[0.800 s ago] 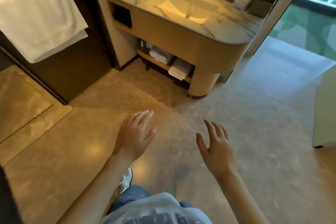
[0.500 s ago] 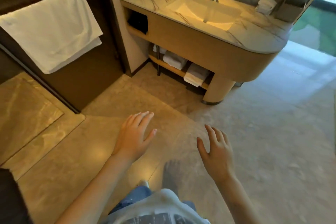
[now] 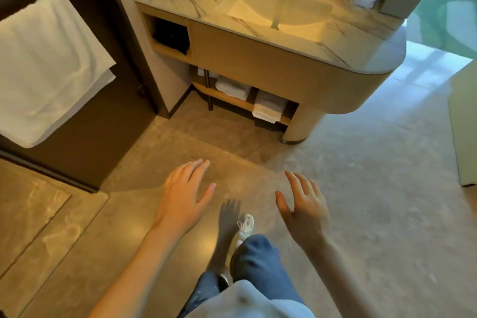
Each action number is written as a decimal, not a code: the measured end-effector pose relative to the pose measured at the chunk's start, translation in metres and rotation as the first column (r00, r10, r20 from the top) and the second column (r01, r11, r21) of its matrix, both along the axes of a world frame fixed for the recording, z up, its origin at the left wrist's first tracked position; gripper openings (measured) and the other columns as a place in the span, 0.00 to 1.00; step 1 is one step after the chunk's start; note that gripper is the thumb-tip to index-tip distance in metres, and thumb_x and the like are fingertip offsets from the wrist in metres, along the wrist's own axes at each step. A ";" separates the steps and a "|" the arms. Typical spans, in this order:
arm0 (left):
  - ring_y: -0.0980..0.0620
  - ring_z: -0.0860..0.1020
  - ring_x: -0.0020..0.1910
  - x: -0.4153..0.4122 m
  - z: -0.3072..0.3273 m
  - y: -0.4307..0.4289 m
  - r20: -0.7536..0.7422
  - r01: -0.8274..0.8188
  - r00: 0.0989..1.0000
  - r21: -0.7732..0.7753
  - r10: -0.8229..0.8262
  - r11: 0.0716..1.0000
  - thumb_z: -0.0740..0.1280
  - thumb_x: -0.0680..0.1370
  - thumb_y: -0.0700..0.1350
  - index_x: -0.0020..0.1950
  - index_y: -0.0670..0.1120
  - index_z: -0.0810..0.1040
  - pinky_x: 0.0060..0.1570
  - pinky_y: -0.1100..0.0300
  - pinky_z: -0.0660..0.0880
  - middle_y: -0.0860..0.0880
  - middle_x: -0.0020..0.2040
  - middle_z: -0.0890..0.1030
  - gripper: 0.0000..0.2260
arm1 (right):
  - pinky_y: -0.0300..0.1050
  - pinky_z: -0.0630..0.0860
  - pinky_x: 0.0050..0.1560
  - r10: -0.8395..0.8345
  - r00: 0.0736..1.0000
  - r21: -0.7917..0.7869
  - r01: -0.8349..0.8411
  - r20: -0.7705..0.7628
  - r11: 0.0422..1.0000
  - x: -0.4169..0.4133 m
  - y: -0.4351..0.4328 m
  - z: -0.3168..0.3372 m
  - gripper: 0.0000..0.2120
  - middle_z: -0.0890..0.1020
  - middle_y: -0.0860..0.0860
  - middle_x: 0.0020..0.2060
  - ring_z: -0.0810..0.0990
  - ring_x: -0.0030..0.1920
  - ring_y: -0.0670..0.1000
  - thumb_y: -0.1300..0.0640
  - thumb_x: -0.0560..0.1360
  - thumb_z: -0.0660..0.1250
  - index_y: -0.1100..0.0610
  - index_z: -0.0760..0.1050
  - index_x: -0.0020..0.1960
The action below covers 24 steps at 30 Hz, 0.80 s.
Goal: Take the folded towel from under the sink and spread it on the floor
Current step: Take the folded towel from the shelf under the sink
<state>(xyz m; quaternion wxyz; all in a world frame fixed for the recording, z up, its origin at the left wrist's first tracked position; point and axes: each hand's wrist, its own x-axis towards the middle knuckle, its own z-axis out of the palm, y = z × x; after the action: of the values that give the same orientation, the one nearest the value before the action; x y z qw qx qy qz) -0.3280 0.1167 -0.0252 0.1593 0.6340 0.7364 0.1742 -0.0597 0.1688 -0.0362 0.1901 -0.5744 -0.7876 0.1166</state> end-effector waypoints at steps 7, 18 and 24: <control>0.51 0.63 0.74 -0.008 -0.007 0.104 -0.043 0.044 0.998 -0.034 -0.046 0.998 0.58 0.82 0.57 0.76 0.49 0.67 0.71 0.54 0.60 0.51 0.74 0.69 0.24 | 0.57 0.77 0.58 -0.008 1.000 -0.054 0.007 -0.014 0.999 -0.020 0.108 -0.016 0.26 0.79 0.55 0.62 0.75 0.62 0.57 0.43 0.78 0.57 0.59 0.72 0.69; 0.52 0.61 0.75 -0.003 0.021 0.293 -0.092 0.158 0.983 -0.001 -0.157 0.987 0.57 0.82 0.57 0.77 0.51 0.63 0.72 0.53 0.60 0.52 0.75 0.67 0.25 | 0.58 0.77 0.56 -0.061 0.996 -0.017 0.060 -0.068 0.998 -0.021 0.272 0.003 0.24 0.78 0.55 0.62 0.74 0.62 0.57 0.47 0.79 0.62 0.60 0.71 0.70; 0.52 0.62 0.74 0.000 0.018 0.349 -0.113 0.222 0.969 0.008 -0.220 0.975 0.56 0.82 0.57 0.77 0.50 0.64 0.72 0.54 0.59 0.52 0.75 0.68 0.25 | 0.57 0.76 0.57 -0.093 0.993 0.008 0.094 -0.066 0.996 -0.025 0.323 0.004 0.23 0.78 0.56 0.63 0.74 0.62 0.57 0.49 0.79 0.64 0.59 0.70 0.70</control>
<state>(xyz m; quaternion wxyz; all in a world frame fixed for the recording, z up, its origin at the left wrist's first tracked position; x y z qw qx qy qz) -0.3276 0.4661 -0.0069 0.1298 0.7224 0.6671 0.1275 -0.0842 0.4914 -0.0325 0.2241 -0.6056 -0.7538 0.1221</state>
